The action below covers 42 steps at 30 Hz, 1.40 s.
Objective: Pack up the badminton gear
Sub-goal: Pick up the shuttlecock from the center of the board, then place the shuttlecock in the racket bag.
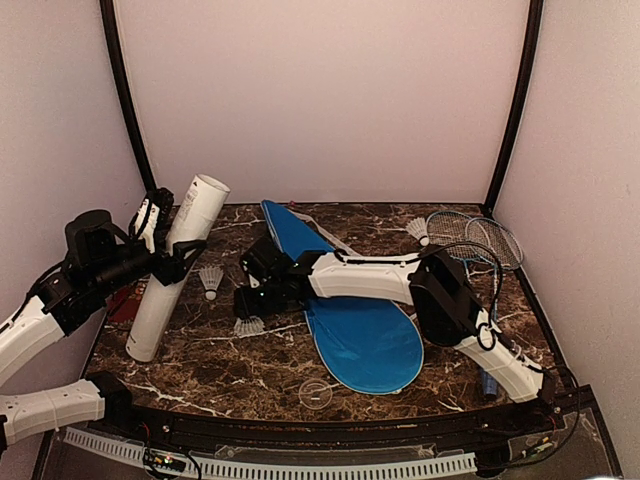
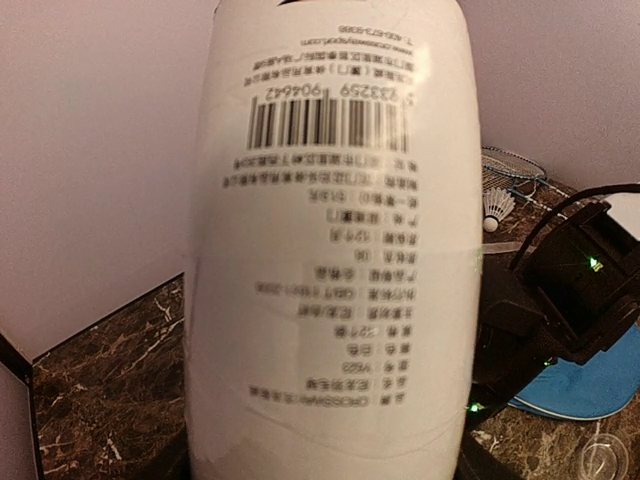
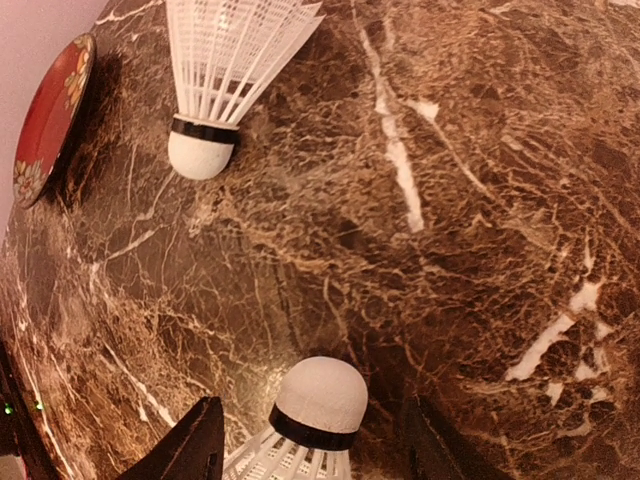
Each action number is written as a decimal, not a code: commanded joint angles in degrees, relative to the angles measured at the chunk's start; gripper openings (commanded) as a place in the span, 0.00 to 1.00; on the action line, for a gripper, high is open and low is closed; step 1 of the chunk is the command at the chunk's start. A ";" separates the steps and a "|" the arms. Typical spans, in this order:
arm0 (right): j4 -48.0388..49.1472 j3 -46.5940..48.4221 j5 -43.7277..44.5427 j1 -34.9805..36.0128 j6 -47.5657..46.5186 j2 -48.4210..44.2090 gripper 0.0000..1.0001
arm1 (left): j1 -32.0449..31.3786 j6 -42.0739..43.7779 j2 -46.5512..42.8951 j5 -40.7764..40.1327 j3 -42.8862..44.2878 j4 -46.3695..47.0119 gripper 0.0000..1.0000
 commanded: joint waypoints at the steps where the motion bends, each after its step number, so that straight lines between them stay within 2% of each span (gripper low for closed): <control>1: -2.62 1.26 0.64 2.05 -2.84 -0.05 0.59 | 0.25 1.04 -0.56 -0.55 -0.55 1.84 0.65; 7: -2.15 -1.49 3.48 2.79 -3.49 -3.18 0.45 | 0.20 1.26 -0.56 -0.93 -0.64 1.75 0.65; 15: 1.94 -6.94 3.68 2.80 -4.15 -13.35 0.33 | 0.19 1.74 -0.47 -1.97 -1.10 1.86 0.65; 20: 8.48 -21.87 6.81 2.74 -4.66 -25.97 0.33 | 0.16 2.09 -0.05 -2.61 -1.18 1.75 0.65; 32: 8.01 -56.20 17.09 0.33 0.27 -54.58 0.31 | 0.20 2.44 0.42 -2.85 -1.27 1.84 0.65; 37: 6.88 -66.55 17.15 -2.47 2.47 -60.59 0.30 | 0.20 2.45 0.60 -2.86 -1.31 1.88 0.65; 42: 6.28 -70.91 16.83 -3.32 3.51 -60.83 0.31 | 0.18 2.45 0.54 -2.86 -1.27 1.75 0.65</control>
